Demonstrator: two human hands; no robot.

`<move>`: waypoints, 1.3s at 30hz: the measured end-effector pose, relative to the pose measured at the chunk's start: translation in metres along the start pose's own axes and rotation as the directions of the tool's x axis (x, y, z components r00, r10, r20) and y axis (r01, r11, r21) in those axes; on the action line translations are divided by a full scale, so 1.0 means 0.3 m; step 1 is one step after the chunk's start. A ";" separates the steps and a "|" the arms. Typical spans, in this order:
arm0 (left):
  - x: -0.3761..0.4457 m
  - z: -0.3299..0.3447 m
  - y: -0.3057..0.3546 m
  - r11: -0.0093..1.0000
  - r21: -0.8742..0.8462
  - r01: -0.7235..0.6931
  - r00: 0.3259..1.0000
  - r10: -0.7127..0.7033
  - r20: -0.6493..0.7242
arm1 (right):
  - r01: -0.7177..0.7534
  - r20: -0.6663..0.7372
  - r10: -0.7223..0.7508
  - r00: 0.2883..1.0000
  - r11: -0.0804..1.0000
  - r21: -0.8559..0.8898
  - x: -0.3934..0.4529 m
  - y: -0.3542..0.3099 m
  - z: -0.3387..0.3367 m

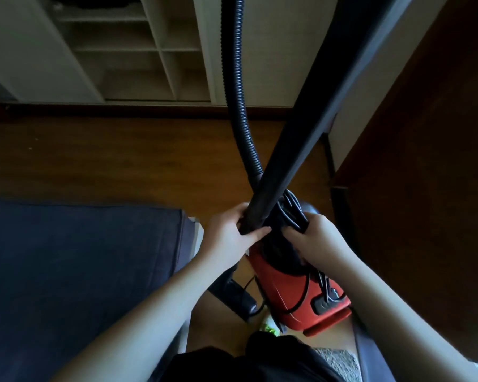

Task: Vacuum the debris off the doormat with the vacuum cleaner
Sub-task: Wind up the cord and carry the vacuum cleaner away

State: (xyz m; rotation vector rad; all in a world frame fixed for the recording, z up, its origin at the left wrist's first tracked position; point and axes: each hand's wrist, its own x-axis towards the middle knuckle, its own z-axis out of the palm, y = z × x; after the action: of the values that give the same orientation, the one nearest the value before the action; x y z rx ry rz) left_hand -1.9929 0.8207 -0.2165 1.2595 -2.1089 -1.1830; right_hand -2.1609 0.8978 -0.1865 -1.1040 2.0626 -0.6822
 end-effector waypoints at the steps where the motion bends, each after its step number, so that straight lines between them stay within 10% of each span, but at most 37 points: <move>1: 0.044 -0.002 0.016 1.000 0.000 0.007 1.000 -0.007 -0.001 | 0.012 0.003 -0.012 1.000 1.000 0.000 0.038 -0.010 -0.021; 22: 1.015 -0.361 -0.073 0.988 -0.154 -0.015 1.000 0.012 -0.019 | 0.079 -0.082 -0.090 0.993 0.988 -0.136 0.971 -0.443 -0.080; 39: 1.767 -0.644 -0.205 0.998 -0.050 0.049 0.984 -0.057 -0.167 | 0.193 0.185 -0.187 0.965 0.981 -0.013 1.829 -0.826 -0.101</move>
State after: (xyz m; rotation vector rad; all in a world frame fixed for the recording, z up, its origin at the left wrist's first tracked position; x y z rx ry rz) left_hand -2.0956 0.2628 -0.1983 1.3524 -1.9271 -1.0990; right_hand -2.2815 0.3075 -0.1696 -1.3435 1.8330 -0.6180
